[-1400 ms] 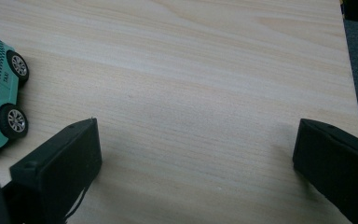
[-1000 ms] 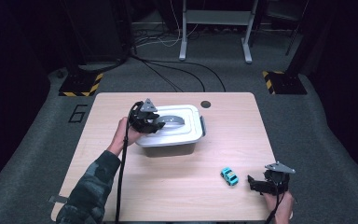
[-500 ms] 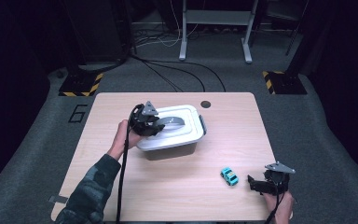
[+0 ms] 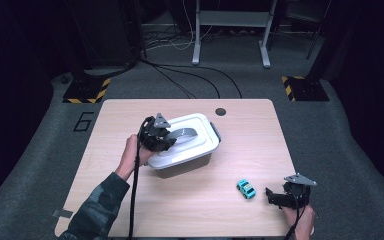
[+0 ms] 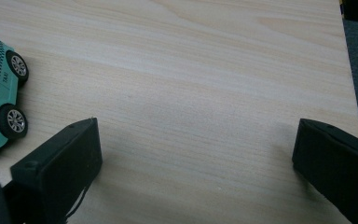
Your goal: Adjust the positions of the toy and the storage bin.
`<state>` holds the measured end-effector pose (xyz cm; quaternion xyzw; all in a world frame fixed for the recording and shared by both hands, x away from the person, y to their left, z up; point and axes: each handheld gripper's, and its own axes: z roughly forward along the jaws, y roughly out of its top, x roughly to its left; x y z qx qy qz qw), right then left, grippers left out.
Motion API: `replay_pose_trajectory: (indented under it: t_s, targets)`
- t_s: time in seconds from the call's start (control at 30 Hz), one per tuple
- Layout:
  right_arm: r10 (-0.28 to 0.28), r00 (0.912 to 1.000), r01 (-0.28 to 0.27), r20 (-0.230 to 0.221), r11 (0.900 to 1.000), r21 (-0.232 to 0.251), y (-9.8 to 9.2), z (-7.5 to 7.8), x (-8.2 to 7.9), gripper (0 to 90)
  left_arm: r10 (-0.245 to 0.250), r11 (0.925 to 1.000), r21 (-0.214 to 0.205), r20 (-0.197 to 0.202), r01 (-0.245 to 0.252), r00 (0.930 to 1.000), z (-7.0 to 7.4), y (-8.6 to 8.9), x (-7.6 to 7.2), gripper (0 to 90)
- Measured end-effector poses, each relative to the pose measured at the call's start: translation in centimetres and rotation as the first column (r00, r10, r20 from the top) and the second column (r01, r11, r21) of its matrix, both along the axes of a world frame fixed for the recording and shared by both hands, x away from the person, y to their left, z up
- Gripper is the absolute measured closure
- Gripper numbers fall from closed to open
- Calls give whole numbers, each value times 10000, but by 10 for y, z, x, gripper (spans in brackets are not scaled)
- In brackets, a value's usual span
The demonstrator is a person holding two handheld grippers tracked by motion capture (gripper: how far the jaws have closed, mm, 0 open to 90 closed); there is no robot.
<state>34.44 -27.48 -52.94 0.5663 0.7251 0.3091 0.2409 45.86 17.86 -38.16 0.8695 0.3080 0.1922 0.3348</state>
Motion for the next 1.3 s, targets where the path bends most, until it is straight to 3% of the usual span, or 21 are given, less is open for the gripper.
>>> replay_pose_trajectory:
  t_s: [0.17,0.23,0.3,0.47,0.6,0.63,0.87,1.3]
  targets:
    - [11,10000,-11,-2,10000,-8,0,0,0,7,-22,10000,-6,-179,22,9998,2,-1,-1,590]
    - [7,10000,-7,-4,10000,-6,0,0,0,7,-83,9997,-215,-251,77,9997,3,0,1,559]
    - [8,10000,-8,-6,10000,-7,0,0,0,7,-348,9986,-397,-91,344,9994,8,-3,5,522]
    - [9,10000,-9,-4,10000,-6,0,0,0,7,-986,9946,-325,31,987,9951,12,-12,15,510]
    - [9,10000,-9,-2,10000,-8,0,0,0,7,-1382,9900,-263,74,1383,9904,11,-16,17,541]
    - [3,10000,-3,-1,10000,-2,0,0,0,7,-1496,9886,-158,76,1497,9887,10,-19,17,585]
    - [2,10000,-2,1,10000,2,0,0,0,7,-1398,9902,-68,-45,1398,9902,11,-20,16,621]
    - [7,10000,-7,5,10000,7,0,0,0,8,-583,9983,-56,-289,582,9979,13,-36,6,660]
